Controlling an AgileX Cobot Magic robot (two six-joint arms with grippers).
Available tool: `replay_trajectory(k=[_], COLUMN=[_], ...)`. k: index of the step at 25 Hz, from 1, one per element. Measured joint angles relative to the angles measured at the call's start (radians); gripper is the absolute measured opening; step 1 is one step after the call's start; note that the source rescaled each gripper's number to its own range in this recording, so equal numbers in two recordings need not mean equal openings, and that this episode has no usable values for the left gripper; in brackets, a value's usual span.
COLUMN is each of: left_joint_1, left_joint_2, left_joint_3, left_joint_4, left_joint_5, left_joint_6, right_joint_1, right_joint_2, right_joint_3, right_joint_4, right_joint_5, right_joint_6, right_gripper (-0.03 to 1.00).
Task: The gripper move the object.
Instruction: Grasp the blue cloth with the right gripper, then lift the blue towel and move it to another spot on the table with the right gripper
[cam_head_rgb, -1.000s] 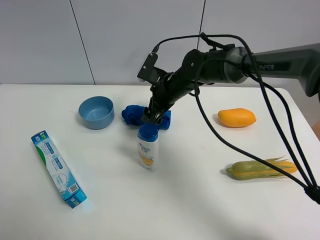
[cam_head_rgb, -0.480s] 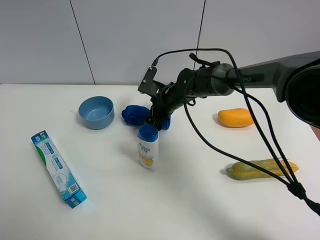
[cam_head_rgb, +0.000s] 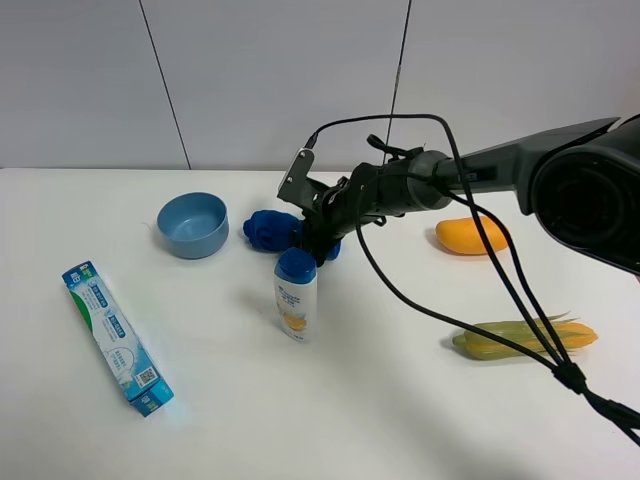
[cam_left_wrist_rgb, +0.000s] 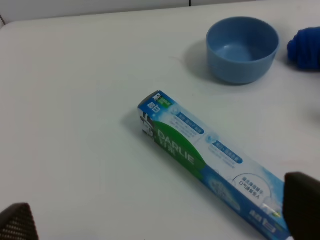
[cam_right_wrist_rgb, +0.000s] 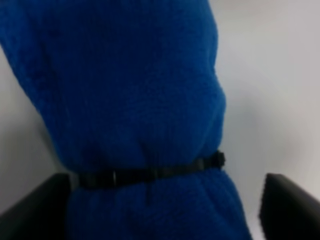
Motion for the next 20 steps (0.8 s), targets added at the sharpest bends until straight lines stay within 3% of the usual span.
replay_trajectory(k=[4,5,13,16,20], left_joint_1=[0.0,0.0,0.0,0.0,0.0], left_joint_2=[0.0,0.0,0.0,0.0,0.0], left_joint_3=[0.0,0.0,0.0,0.0,0.0], left_joint_4=[0.0,0.0,0.0,0.0,0.0], left_joint_5=[0.0,0.0,0.0,0.0,0.0], left_joint_6=[0.0,0.0,0.0,0.0,0.0], right_joint_1=[0.0,0.0,0.0,0.0,0.0], right_joint_2=[0.003,0.002,-0.173,-0.325,-0.446], right_joint_3=[0.0,0.0,0.0,0.0,0.0], right_joint_4=[0.0,0.0,0.004,0.01,-0.001], right_joint_5=[0.001,0.001,0.031,0.123,0.321], right_joint_6=[0.0,0.0,0.019,0.09,0.236], right_gripper=[0.06,0.0,0.0,0.0,0.0])
